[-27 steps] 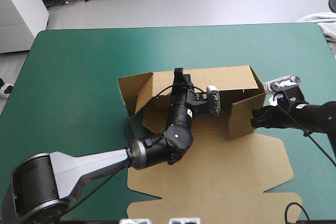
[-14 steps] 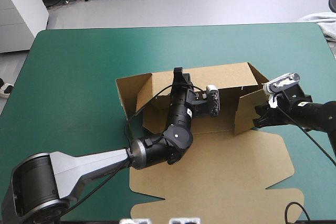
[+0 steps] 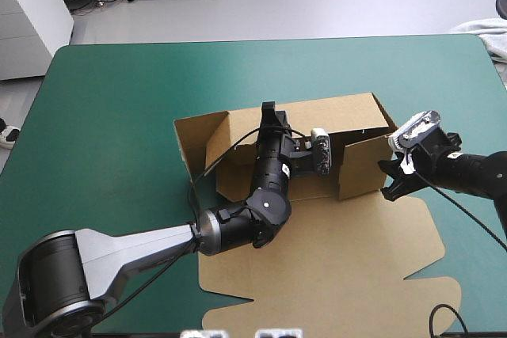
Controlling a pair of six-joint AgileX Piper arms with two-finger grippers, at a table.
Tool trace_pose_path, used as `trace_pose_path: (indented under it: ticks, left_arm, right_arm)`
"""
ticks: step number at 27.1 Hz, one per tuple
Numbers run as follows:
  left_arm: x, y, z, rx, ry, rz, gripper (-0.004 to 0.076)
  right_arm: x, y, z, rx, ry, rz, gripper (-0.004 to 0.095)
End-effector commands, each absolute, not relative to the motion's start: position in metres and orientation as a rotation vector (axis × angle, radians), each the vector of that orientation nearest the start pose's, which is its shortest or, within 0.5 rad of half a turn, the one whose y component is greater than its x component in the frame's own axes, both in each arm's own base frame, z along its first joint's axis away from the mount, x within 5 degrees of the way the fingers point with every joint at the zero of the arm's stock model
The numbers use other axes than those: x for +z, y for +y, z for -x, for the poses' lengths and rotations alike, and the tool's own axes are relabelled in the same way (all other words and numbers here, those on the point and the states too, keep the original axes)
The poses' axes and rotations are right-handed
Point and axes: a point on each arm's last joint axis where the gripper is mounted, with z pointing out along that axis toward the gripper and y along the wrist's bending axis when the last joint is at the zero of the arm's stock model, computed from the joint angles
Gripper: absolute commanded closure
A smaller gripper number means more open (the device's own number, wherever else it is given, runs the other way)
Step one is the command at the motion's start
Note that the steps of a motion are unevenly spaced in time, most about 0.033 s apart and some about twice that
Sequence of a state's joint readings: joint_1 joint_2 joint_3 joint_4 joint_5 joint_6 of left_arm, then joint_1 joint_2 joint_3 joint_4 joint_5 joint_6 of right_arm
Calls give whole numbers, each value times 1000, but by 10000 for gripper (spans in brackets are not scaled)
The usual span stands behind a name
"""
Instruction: Fold the box
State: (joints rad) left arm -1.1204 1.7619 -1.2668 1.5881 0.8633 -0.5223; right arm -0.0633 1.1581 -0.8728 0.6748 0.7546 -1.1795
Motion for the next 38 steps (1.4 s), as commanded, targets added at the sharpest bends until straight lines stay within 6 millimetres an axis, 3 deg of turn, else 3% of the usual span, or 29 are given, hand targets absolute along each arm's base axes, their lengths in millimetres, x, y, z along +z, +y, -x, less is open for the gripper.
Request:
trace_pose_path:
  ticks: [1, 8, 20, 23, 27, 35, 38]
  left_arm:
    - [318, -315, -226, 767, 1284, -1283, 734]
    - [318, -315, -226, 767, 1284, -1283, 734]
    - [317, -316, -226, 753, 1280, -1291, 734]
    - [317, -316, -225, 751, 1281, -1292, 734]
    - [317, -316, -225, 751, 1281, -1292, 734]
    - [318, -315, -226, 745, 1298, -1268, 722]
    - [318, -315, -226, 751, 1291, -1267, 653]
  right_arm:
    - [327, 31, -230, 217, 2017, 866, 503]
    - [328, 32, -235, 226, 1977, 854, 503]
    - [295, 31, -274, 365, 2075, 657, 511]
    - [291, 32, -278, 413, 2086, 609, 615]
    - [288, 32, -280, 436, 2098, 593, 925]
    - [287, 33, -279, 433, 2104, 624, 911]
    - [285, 32, -278, 427, 2127, 624, 911]
